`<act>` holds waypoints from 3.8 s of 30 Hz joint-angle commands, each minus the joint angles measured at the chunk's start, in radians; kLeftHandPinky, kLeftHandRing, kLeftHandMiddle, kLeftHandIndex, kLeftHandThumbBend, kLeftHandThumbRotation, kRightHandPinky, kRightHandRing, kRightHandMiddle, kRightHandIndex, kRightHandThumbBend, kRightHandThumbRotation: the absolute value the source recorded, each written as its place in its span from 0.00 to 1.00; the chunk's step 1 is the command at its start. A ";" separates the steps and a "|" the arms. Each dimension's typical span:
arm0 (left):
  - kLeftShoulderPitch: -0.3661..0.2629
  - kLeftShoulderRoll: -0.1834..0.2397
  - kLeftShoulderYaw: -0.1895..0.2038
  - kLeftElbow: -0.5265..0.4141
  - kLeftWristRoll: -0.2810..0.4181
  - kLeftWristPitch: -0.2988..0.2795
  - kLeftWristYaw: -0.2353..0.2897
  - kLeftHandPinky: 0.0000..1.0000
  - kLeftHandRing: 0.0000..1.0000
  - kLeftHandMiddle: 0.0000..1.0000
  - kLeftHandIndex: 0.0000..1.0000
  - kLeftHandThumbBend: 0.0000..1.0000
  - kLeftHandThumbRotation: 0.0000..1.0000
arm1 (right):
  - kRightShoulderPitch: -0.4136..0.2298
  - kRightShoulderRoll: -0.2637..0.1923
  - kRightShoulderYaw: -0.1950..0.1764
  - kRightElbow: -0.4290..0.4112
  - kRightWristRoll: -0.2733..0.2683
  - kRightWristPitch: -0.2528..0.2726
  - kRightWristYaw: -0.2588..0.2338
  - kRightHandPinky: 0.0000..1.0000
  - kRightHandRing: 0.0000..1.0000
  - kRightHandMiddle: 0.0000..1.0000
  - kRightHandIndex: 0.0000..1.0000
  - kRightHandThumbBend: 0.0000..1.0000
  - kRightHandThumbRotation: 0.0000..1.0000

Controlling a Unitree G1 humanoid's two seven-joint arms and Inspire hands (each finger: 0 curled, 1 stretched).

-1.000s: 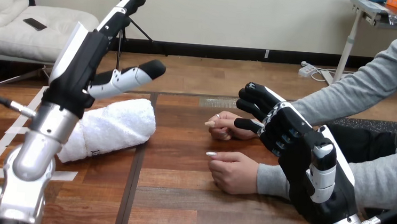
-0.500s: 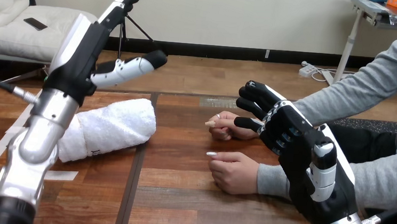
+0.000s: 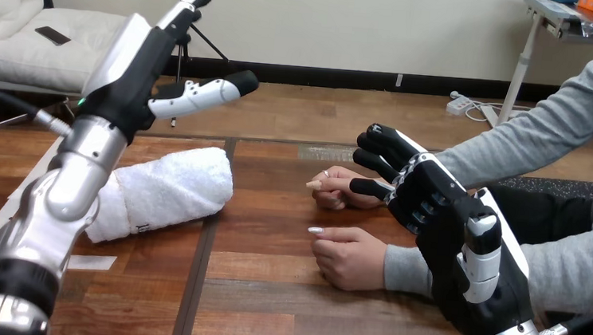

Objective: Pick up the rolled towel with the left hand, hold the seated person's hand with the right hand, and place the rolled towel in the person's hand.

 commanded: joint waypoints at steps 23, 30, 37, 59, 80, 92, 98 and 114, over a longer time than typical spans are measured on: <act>-0.296 0.029 -0.193 0.278 0.175 0.169 0.110 0.91 0.94 0.95 0.93 0.96 0.76 | -0.091 0.002 -0.017 0.003 0.015 -0.041 0.005 0.79 0.88 0.89 0.86 1.00 1.00; -0.323 0.018 -0.235 0.310 0.195 0.219 0.113 0.91 0.93 0.95 0.92 0.93 0.74 | -0.092 0.001 -0.019 0.002 0.025 -0.037 0.010 0.79 0.88 0.88 0.86 1.00 1.00; -0.344 0.003 -0.263 0.340 0.208 0.268 0.107 0.90 0.93 0.94 0.91 0.93 0.73 | -0.096 -0.001 -0.023 0.007 0.025 -0.047 0.017 0.79 0.88 0.88 0.86 1.00 1.00; -0.374 -0.040 -0.339 0.392 0.236 0.438 0.055 0.90 0.94 0.96 0.93 0.91 0.73 | -0.083 -0.004 -0.026 -0.014 0.032 -0.039 0.021 0.78 0.88 0.88 0.86 1.00 1.00; -0.369 -0.062 -0.388 0.417 0.249 0.563 0.007 0.92 0.97 0.98 0.97 0.96 0.82 | -0.065 -0.006 -0.026 -0.035 0.034 -0.038 0.014 0.76 0.87 0.87 0.85 1.00 1.00; -0.353 -0.073 -0.409 0.424 0.250 0.609 -0.021 0.96 0.99 0.99 0.98 0.93 0.80 | -0.060 -0.005 -0.024 -0.044 0.037 -0.034 0.013 0.76 0.88 0.88 0.85 1.00 1.00; -0.339 -0.081 -0.423 0.427 0.254 0.633 -0.026 0.98 1.00 1.00 1.00 0.94 0.81 | -0.059 -0.005 -0.024 -0.049 0.034 -0.036 0.010 0.76 0.88 0.88 0.85 1.00 1.00; -0.300 -0.096 -0.456 0.433 0.265 0.672 -0.044 1.00 1.00 1.00 1.00 0.96 0.82 | -0.053 -0.009 -0.025 -0.054 0.049 -0.043 0.025 0.76 0.88 0.88 0.86 1.00 1.00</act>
